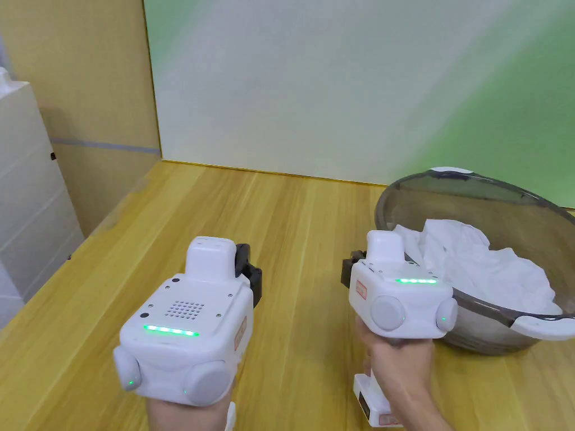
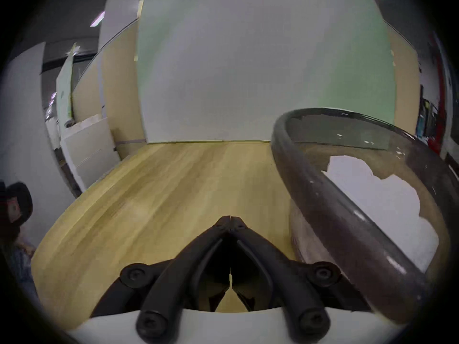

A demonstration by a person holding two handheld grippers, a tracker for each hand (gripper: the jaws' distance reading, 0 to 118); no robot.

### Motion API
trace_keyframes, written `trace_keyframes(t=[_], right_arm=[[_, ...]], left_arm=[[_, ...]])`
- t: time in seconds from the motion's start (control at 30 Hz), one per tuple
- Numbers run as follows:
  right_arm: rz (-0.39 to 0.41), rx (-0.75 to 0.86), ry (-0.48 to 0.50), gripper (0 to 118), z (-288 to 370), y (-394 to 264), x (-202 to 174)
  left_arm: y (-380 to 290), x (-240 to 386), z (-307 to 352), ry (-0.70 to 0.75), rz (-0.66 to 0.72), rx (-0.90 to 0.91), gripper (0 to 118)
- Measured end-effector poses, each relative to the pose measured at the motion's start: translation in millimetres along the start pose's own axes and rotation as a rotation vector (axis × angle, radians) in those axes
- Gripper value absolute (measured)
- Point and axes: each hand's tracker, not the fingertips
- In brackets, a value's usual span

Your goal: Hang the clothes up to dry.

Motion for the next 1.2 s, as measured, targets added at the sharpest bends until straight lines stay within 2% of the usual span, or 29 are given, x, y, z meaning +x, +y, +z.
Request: trace_keyframes(t=[0.07,0.33,0.53,0.67,0.83,0.93,1.0,1.13,1.2], right_arm=[[-0.013,-0.003,-0.055,1,-3,3,22],[-0.007,0.017,-0.139,1,-7,10,105],[-0.072,0.018,-0.220,1,-7,17,167],[-0.039,0.006,-0.241,1,-10,22,202],[-0.064,0.037,-0.297,1,-7,31,237],[-0.133,0.062,-0.330,1,-1,36,257],[-0.139,0.056,-0.344,1,-1,36,269],[-0.148,0.060,-0.419,1,0,31,286],[-0.194,0.073,-0.465,1,4,28,294]], left_arm=[[1,18,-14,-0.065,0.013,-0.015,3],[11,104,-54,-0.204,-0.083,-0.033,3],[10,146,-72,-0.258,-0.111,-0.047,3],[4,162,-82,-0.275,-0.130,-0.059,3],[1,174,-98,-0.276,-0.118,-0.076,3],[0,182,-105,-0.283,-0.121,-0.082,3],[0,186,-108,-0.291,-0.118,-0.089,3],[-3,194,-107,-0.298,-0.128,-0.092,3],[-5,196,-107,-0.302,-0.133,-0.093,3]])
